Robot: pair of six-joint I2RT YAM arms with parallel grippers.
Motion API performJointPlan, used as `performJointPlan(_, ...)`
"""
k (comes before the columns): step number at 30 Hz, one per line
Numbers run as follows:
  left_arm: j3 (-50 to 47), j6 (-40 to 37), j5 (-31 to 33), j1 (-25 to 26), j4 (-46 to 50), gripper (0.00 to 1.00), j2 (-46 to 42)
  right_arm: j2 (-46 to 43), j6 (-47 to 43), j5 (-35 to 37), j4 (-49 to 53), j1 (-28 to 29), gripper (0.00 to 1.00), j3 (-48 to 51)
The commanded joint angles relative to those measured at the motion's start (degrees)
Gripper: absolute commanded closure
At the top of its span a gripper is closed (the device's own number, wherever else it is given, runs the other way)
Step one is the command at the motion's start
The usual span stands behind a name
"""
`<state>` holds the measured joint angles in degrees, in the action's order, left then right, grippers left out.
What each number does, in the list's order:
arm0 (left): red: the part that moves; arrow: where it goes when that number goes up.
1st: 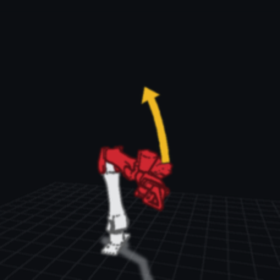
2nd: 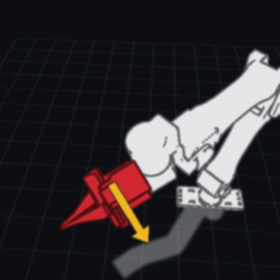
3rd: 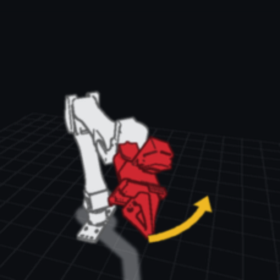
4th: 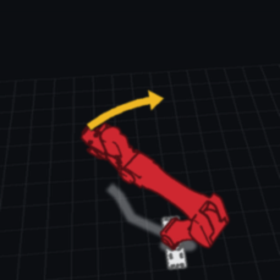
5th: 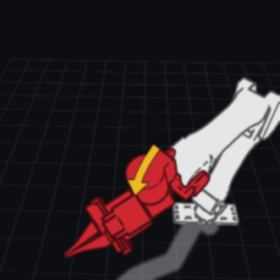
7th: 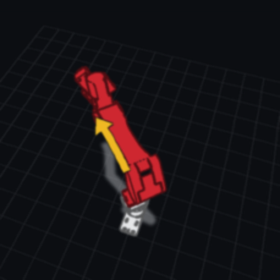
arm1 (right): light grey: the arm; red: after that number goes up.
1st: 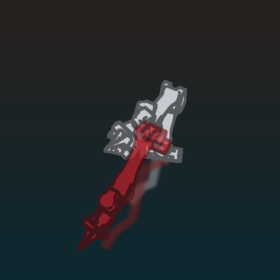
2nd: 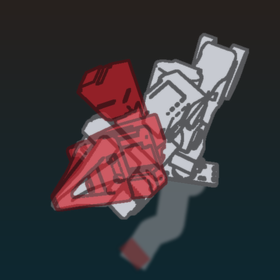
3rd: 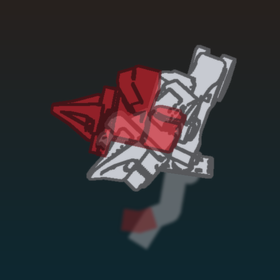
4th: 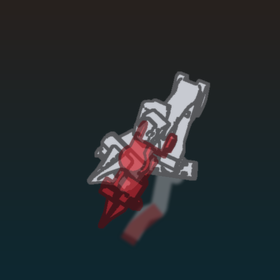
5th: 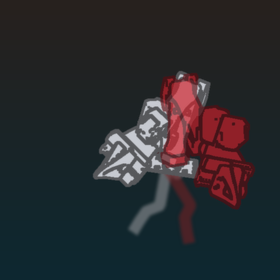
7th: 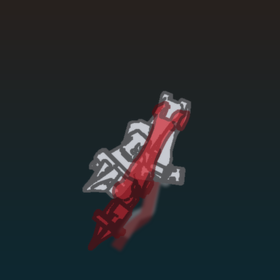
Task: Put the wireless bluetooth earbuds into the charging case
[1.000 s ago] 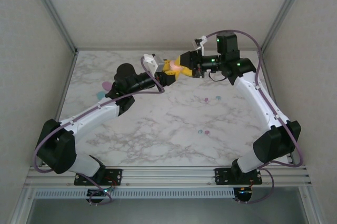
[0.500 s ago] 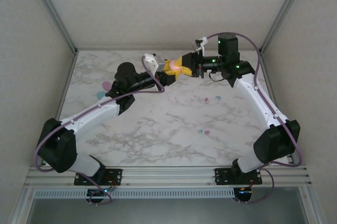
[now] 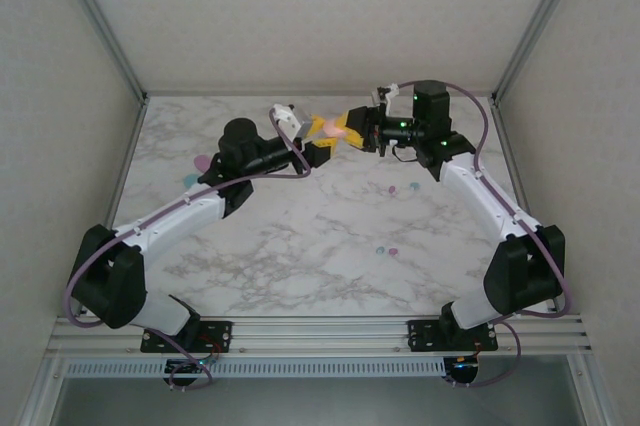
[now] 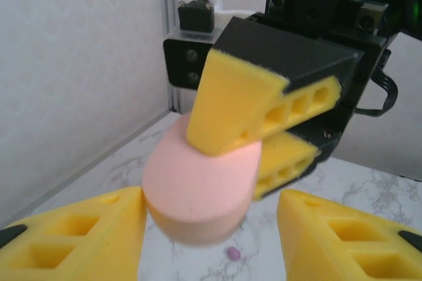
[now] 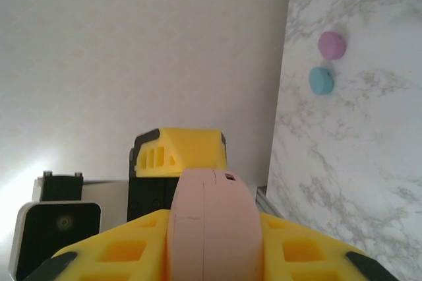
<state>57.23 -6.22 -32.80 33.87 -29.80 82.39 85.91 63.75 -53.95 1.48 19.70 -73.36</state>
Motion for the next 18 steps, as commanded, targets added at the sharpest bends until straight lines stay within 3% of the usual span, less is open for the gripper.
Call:
performJointPlan(1, -4.3, 0.0, 3.3, -0.7, 0.7, 0.44, -5.1, 0.3, -2.1, 7.9, 0.5, -1.1, 0.84, 1.0)
performJointPlan(5, -9.8, 1.6, 10.9, -1.4, -0.9, 0.42, -11.0, 6.3, -7.4, 15.5, 5.9, -1.0, 0.84, 1.4)
performJointPlan(13, -10.4, 4.1, 26.6, -2.9, 9.5, 0.35, -20.7, 23.4, -7.8, 16.5, -0.6, 2.0, 0.84, 1.1)
performJointPlan(18, -8.4, 5.9, 29.2, -4.0, 16.6, 0.35, -22.1, 30.6, -8.7, 17.7, -1.2, 3.6, 0.83, -1.5)
